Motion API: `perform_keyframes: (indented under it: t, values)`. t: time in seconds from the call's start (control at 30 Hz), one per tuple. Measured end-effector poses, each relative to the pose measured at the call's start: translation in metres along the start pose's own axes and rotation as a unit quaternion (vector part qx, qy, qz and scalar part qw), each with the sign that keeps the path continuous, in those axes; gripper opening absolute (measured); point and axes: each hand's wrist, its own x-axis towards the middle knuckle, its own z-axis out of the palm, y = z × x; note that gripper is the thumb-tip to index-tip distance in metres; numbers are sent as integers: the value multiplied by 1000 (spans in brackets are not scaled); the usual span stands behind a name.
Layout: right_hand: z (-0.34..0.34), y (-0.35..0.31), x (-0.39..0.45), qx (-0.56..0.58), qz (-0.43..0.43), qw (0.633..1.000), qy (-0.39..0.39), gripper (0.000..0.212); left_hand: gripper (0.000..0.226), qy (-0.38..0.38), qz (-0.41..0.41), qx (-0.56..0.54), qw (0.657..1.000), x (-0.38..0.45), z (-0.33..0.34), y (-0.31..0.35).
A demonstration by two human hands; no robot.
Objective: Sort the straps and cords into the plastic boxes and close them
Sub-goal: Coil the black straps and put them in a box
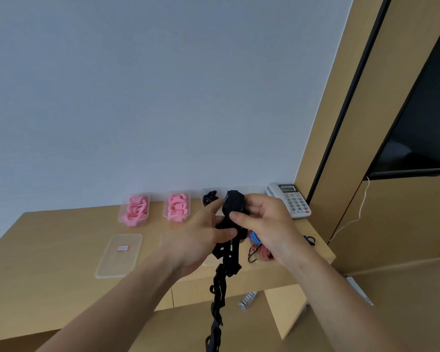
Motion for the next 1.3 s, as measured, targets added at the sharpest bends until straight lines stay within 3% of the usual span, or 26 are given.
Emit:
perform_keyframes:
  t: [0.13, 0.23, 0.43, 0.67, 0.9, 1.03, 1.17, 1.23, 1.3]
  values:
    - [4, -3, -2, 29, -37, 999, 24, 27, 35, 10, -20, 28, 999, 1, 0, -4]
    - [1, -4, 2, 55, -67, 994, 61, 32, 42, 30, -42, 40, 998, -2, 1, -9]
    - [1, -3, 5, 75, -105, 987, 95, 36, 39, 83, -76, -68, 991, 0, 6, -16]
    - [5, 6, 5, -119, -223, 960, 120, 30, 43, 20, -148, -173, 974, 0, 9, -11]
    - [4, 21, 6, -233, -343, 904, 101, 43, 51, -69, -99, -343, 931, 7, 2, -4]
    - [1, 14, 5, -249, -306, 919, 20, 45, 43, -54, -91, -331, 938, 9, -2, -5]
    - [-7, 10, -1, -225, -191, 947, -124, 48, 36, -30, -74, -338, 938, 10, -7, -4]
    - [-7, 9, -4, -162, -171, 967, -100, 35, 33, -48, -66, -315, 945, 8, -6, -2]
    - [-2, 9, -5, -119, -188, 975, 11, 29, 30, -56, -61, -290, 954, 7, -2, -1]
